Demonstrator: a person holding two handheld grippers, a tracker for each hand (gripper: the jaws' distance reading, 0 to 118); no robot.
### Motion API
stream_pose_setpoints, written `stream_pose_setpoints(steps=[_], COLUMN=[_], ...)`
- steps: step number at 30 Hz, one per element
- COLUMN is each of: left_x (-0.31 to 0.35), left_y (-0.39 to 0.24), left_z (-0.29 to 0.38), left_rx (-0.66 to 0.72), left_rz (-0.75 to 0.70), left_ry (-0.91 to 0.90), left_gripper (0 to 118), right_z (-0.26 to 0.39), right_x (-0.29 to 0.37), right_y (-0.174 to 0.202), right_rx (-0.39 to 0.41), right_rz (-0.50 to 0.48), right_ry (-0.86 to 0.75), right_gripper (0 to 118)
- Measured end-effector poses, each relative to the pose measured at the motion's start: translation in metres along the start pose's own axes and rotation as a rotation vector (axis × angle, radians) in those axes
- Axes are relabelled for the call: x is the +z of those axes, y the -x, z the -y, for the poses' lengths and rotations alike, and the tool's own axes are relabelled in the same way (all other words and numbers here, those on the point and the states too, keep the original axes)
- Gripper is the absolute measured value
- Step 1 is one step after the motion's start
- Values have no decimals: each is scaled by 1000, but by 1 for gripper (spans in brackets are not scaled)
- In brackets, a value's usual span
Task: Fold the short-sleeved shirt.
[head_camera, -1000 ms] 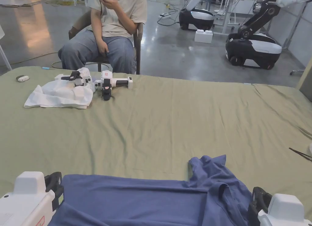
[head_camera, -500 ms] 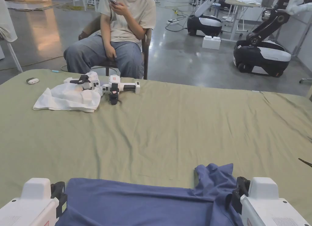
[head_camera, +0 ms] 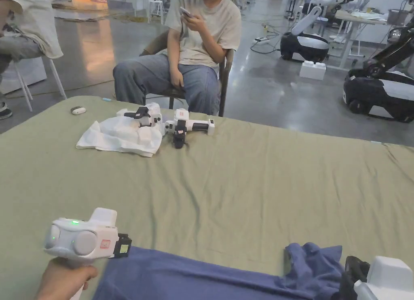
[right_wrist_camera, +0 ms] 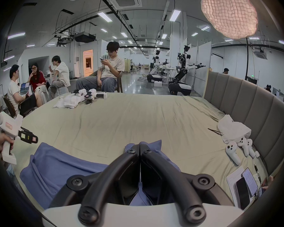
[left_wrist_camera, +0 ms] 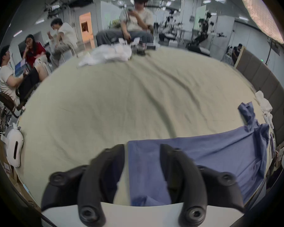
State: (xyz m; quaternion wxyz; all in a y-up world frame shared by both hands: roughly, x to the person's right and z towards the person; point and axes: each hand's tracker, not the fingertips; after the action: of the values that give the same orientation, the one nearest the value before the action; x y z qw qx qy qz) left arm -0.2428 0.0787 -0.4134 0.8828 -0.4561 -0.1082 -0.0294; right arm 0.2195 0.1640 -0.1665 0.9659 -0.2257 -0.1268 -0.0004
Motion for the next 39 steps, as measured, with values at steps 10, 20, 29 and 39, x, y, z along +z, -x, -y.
stream_pose_setpoints(steps=[10,20,29,39], left_x=[-69,-48,-20,23], left_y=[-1,-39,-39,-29], left_z=[-7,5,13,33], left_rx=[11,-117,-89,-69], left_rz=[-61,-51,-6,21], left_ry=[146,108,55,-51], left_gripper=[67,18,0,0], right_z=[14,23,14,-15], right_x=[-2,-16,-30,-109], right_y=[-24,-29,-36,-56], right_rx=[-2,-24,-18,-27], right_rz=[43,43,42,12], right_ry=[95,167,208,419], right_gripper=[0,0,0,63])
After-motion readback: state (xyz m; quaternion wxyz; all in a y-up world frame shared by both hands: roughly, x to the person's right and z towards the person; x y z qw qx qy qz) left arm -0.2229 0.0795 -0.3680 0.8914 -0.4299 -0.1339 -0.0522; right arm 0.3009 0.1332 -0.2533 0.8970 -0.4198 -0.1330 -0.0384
